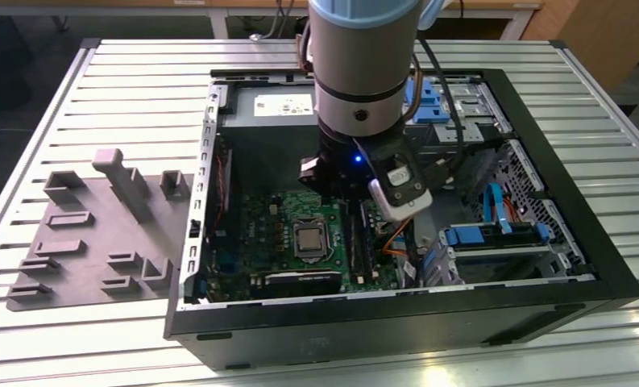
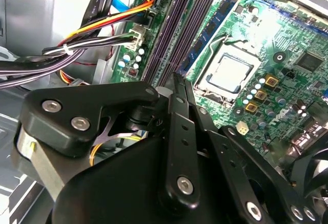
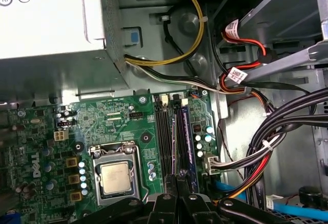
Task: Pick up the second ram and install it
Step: 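Insert the second ram into the second slot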
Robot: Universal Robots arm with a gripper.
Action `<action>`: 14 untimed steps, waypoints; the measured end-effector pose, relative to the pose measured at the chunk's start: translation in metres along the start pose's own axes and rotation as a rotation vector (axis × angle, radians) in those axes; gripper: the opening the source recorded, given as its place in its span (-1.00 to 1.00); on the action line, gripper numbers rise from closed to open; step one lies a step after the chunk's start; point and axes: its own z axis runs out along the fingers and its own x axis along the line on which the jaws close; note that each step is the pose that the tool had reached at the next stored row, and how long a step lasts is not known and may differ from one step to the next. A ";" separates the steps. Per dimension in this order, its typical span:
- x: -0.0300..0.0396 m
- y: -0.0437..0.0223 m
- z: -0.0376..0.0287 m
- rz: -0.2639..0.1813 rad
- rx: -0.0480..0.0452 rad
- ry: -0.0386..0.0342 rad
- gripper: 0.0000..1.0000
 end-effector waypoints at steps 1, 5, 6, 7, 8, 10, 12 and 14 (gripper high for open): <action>0.0003 -0.0001 0.0010 0.000 -0.0001 0.0000 -0.76; 0.0004 -0.0001 0.0017 0.000 -0.0001 -0.0001 -0.76; 0.0004 -0.0001 0.0018 0.000 -0.0001 0.0000 -0.76; 0.0005 -0.0002 0.0021 0.000 -0.0001 0.0000 -0.76; 0.0005 -0.0002 0.0023 0.000 -0.0001 -0.0001 -0.76; 0.0005 -0.0002 0.0027 0.000 -0.0001 -0.0001 -0.76; 0.0006 -0.0002 0.0030 0.000 -0.0001 -0.0001 -0.76; 0.0006 -0.0002 0.0030 0.000 0.0000 0.0000 -0.76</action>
